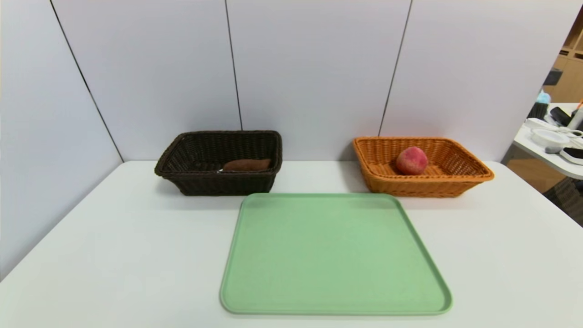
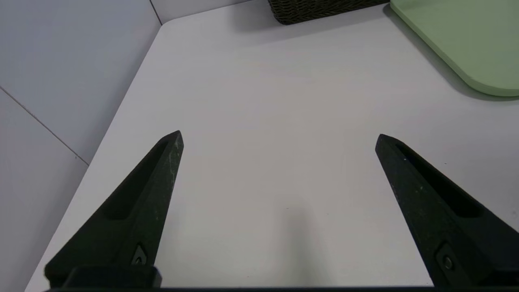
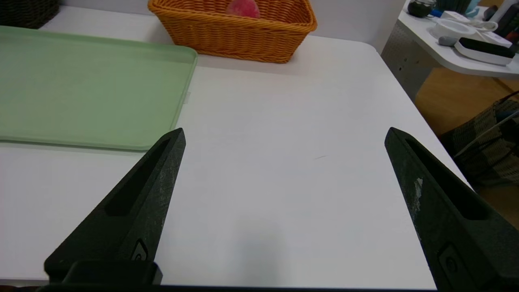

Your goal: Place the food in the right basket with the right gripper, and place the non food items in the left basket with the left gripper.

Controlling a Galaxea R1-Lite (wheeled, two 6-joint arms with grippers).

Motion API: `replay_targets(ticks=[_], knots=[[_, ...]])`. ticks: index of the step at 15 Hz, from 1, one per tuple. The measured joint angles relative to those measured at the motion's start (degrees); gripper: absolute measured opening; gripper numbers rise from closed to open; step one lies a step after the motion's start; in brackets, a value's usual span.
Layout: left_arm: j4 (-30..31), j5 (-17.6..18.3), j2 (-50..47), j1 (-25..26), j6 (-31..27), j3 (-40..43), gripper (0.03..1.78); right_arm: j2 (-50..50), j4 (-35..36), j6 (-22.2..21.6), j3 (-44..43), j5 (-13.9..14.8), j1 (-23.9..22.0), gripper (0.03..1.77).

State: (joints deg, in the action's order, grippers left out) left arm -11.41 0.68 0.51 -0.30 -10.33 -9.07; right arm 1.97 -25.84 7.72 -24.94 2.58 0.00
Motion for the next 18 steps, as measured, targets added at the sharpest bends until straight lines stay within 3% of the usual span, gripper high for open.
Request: replay_targets(ticks=[2, 6, 13, 16, 18], knots=[[0.1, -0.3, -0.4, 0.0, 0.1, 1.2, 1.69, -1.2, 2.5, -0.2, 2.9, 0.0, 0.0, 1.69], [3.8, -1.8, -0.5, 0.0, 0.3, 3.8, 1.69, -2.0, 14.1, -0.3, 10.8, 0.0, 0.0, 1.69], [6.4, -0.1, -0.5, 0.0, 3.6, 5.9, 1.69, -2.0, 31.1, -0.9, 23.7, -1.0, 0.0, 1.69], [11.7, 0.9, -0.5, 0.0, 3.5, 8.4, 1.69, -2.0, 30.4, -2.8, 24.8, -1.2, 0.0, 1.69], [11.8, 0.9, -0.5, 0.0, 3.8, 8.8, 1.69, -2.0, 28.7, -3.5, 24.9, -1.7, 0.0, 1.69]])
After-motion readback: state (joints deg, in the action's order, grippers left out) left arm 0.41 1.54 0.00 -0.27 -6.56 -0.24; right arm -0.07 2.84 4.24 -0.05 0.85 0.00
